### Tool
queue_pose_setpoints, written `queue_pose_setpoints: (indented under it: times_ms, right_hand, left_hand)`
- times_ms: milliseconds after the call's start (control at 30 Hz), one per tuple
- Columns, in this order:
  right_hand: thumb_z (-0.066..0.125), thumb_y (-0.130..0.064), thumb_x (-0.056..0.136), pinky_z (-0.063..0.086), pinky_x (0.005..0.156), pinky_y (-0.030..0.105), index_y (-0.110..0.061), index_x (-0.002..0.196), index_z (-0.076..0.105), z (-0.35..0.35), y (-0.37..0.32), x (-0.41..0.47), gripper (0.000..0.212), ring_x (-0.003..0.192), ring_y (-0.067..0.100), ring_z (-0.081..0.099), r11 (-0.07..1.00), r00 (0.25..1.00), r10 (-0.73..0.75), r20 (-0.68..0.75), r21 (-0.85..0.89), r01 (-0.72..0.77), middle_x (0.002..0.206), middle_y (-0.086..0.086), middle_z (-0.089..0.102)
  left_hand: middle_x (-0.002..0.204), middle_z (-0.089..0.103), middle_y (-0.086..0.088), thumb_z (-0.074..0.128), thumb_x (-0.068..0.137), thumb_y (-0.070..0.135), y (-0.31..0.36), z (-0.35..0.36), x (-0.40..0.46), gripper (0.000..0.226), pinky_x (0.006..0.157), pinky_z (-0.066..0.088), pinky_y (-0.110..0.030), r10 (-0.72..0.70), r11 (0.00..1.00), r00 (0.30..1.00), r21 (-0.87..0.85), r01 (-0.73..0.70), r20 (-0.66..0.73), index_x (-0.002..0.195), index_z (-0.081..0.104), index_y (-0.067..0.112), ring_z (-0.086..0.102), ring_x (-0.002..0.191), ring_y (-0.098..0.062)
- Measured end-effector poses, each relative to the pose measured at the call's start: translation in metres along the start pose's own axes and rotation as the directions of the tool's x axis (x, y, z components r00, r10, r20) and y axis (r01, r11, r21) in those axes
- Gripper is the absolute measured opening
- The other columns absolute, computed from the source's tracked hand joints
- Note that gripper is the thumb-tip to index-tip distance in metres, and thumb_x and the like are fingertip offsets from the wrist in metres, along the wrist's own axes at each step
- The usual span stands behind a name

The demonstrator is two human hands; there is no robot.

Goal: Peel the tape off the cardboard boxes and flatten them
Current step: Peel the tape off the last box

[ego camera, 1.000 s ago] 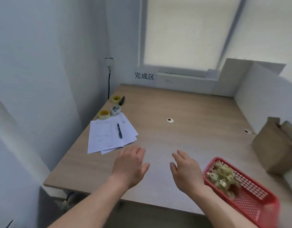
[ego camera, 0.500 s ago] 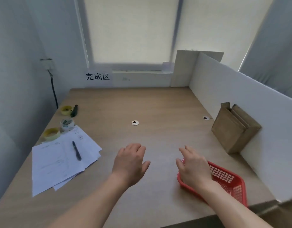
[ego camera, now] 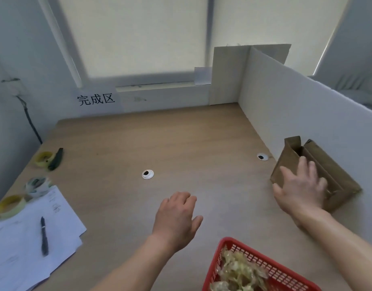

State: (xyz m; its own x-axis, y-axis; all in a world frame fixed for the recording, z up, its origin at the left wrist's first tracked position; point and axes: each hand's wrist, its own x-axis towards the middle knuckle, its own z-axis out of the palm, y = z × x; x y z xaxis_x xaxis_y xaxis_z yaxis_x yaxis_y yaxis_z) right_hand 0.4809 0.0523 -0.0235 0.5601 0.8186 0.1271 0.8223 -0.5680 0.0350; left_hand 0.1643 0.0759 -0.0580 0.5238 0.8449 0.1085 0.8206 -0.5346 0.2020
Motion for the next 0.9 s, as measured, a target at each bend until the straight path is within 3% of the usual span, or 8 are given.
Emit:
queue_pose_setpoints:
  times_ms: [67,167,333,433,567,667,800,900]
  right_hand:
    - [0.053,-0.046,0.090,0.027,0.109,0.052,-0.031,0.130,0.053,0.004,0.013,0.034,0.043,0.146,0.034,0.015,0.998,0.997,0.058,0.051,-0.029,-0.057,0.159,0.014,0.015]
    - [0.051,-0.041,0.091,0.037,0.102,0.050,-0.026,0.131,0.056,0.013,0.026,0.070,0.043,0.128,0.032,0.044,0.996,0.982,0.093,0.166,-0.013,-0.092,0.143,0.010,0.039]
    - [0.055,-0.019,0.090,0.051,0.088,0.044,-0.020,0.126,0.062,0.026,0.024,0.090,0.037,0.109,0.031,0.058,0.994,0.987,0.068,0.146,0.076,-0.079,0.122,0.009,0.061]
    - [0.059,-0.010,0.089,0.054,0.079,0.040,-0.021,0.120,0.068,0.030,0.001,0.085,0.034,0.102,0.027,0.064,0.979,0.995,-0.051,0.081,0.201,0.034,0.115,0.004,0.068]
    - [0.057,-0.008,0.089,0.055,0.086,0.038,-0.023,0.112,0.073,0.018,-0.075,0.063,0.032,0.104,0.022,0.065,0.904,0.946,-0.323,-0.009,0.292,0.312,0.113,-0.003,0.072]
    - [0.060,-0.007,0.087,0.048,0.071,0.028,-0.027,0.088,0.074,0.002,-0.136,0.036,0.024,0.084,0.018,0.063,0.816,0.890,-0.453,-0.049,0.380,0.436,0.091,-0.006,0.072]
    - [0.059,0.002,0.079,0.039,0.054,0.021,-0.028,0.061,0.065,-0.010,-0.212,-0.001,0.035,0.064,0.009,0.056,0.682,0.833,-0.549,0.069,0.613,0.399,0.065,-0.013,0.062]
    - [0.060,0.002,0.074,0.044,0.065,0.026,-0.031,0.059,0.064,-0.012,-0.268,-0.037,0.036,0.078,0.019,0.062,0.608,0.764,-0.635,0.109,0.681,0.408,0.075,-0.014,0.066]
  left_hand:
    - [0.137,0.047,0.009,0.042,0.096,0.053,0.002,0.008,0.020,0.048,0.099,0.036,-0.032,-0.017,1.000,1.000,-0.001,0.017,0.018,0.134,0.049,0.024,0.042,0.126,-0.017]
    - [0.138,0.046,0.009,0.043,0.096,0.053,0.003,0.020,0.042,0.049,0.100,0.035,-0.031,-0.051,0.999,0.998,-0.010,0.051,0.045,0.135,0.049,0.024,0.041,0.128,-0.017]
    - [0.140,0.044,0.011,0.042,0.096,0.053,-0.004,0.031,0.060,0.049,0.100,0.035,-0.030,-0.097,0.995,0.993,-0.030,0.099,0.071,0.137,0.047,0.025,0.039,0.129,-0.015]
    - [0.143,0.042,0.011,0.043,0.097,0.053,-0.020,0.032,0.059,0.052,0.102,0.033,-0.028,-0.123,0.990,0.991,-0.060,0.126,0.050,0.141,0.044,0.026,0.037,0.132,-0.014]
    - [0.156,0.030,0.005,0.049,0.096,0.051,-0.053,0.026,0.041,0.060,0.107,0.032,-0.030,-0.197,0.973,0.980,-0.121,0.199,0.022,0.149,0.036,0.025,0.027,0.142,-0.016]
    - [0.163,0.017,-0.002,0.054,0.095,0.049,-0.083,0.011,0.020,0.070,0.116,0.024,-0.036,-0.255,0.959,0.966,-0.138,0.248,-0.038,0.154,0.030,0.021,0.013,0.149,-0.022]
    - [0.164,0.013,0.004,0.054,0.095,0.051,-0.126,-0.008,-0.029,0.071,0.117,0.020,-0.030,-0.364,0.909,0.927,-0.251,0.333,-0.089,0.155,0.026,0.025,0.010,0.150,-0.015]
    - [0.158,0.028,0.011,0.054,0.095,0.050,-0.157,-0.011,-0.078,0.066,0.111,0.023,-0.020,-0.442,0.840,0.897,-0.363,0.403,-0.027,0.153,0.030,0.029,0.025,0.143,-0.007]
